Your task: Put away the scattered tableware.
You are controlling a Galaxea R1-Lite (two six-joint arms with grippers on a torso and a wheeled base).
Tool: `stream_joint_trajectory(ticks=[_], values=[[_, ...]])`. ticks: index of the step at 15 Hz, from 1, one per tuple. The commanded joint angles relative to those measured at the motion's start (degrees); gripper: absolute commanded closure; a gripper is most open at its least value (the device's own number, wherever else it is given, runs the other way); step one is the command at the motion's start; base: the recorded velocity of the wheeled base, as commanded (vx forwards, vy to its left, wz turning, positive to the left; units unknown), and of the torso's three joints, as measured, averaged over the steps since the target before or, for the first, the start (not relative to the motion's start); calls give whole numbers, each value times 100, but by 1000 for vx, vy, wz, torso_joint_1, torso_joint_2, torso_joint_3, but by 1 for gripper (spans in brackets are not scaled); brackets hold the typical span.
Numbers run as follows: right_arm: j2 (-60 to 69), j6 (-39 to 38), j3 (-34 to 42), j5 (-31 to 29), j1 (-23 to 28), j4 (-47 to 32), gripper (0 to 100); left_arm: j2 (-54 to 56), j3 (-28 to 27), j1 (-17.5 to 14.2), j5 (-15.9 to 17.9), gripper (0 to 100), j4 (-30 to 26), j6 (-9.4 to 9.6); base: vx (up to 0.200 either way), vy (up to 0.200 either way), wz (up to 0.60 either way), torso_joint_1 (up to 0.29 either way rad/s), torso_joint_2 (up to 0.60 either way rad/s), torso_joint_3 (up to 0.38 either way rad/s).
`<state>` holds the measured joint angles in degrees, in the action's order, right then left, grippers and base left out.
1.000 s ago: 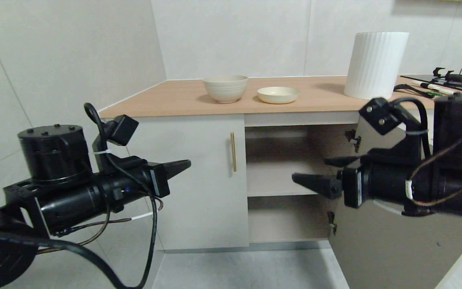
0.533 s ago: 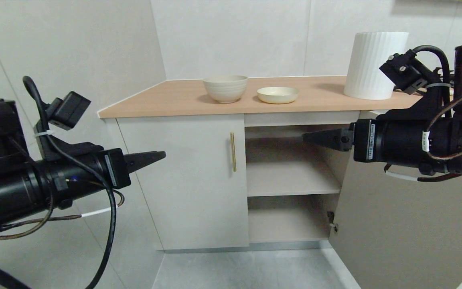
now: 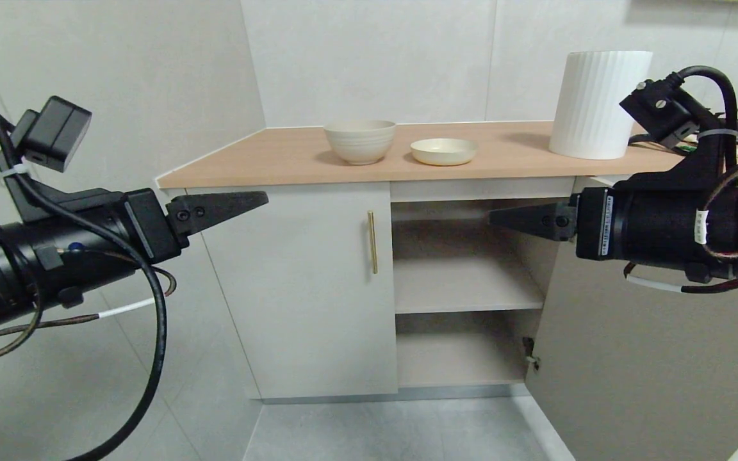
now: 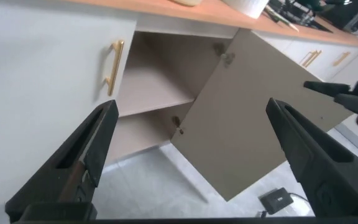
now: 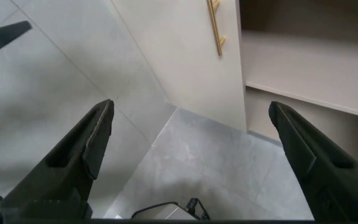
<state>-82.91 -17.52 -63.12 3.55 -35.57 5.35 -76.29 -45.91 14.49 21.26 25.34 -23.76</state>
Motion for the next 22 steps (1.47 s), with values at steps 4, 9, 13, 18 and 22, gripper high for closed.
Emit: stream_joint_trajectory(ticks=[4, 9, 13, 18, 22], values=[[12, 3, 2, -3, -2, -8, 0, 114, -6, 45, 18, 0, -73, 205, 50, 0, 0, 2, 1, -1], [20, 12, -16, -3, -2, -122, 0, 123, -32, 45, 18, 0, -73, 205, 200, 0, 0, 7, 0, 1], [12, 12, -7, 6, -11, -140, 0, 70, -58, 45, 18, 0, -73, 205, 200, 0, 0, 1, 2, -1], [29, 99, 318, 76, -11, 89, 0, 70, -41, 45, 18, 0, -56, 205, 120, 0, 0, 0, 1, 1], [20, 442, 476, 50, -11, 142, 0, 70, -41, 45, 18, 0, -56, 205, 0, 0, 0, 0, 0, 0]])
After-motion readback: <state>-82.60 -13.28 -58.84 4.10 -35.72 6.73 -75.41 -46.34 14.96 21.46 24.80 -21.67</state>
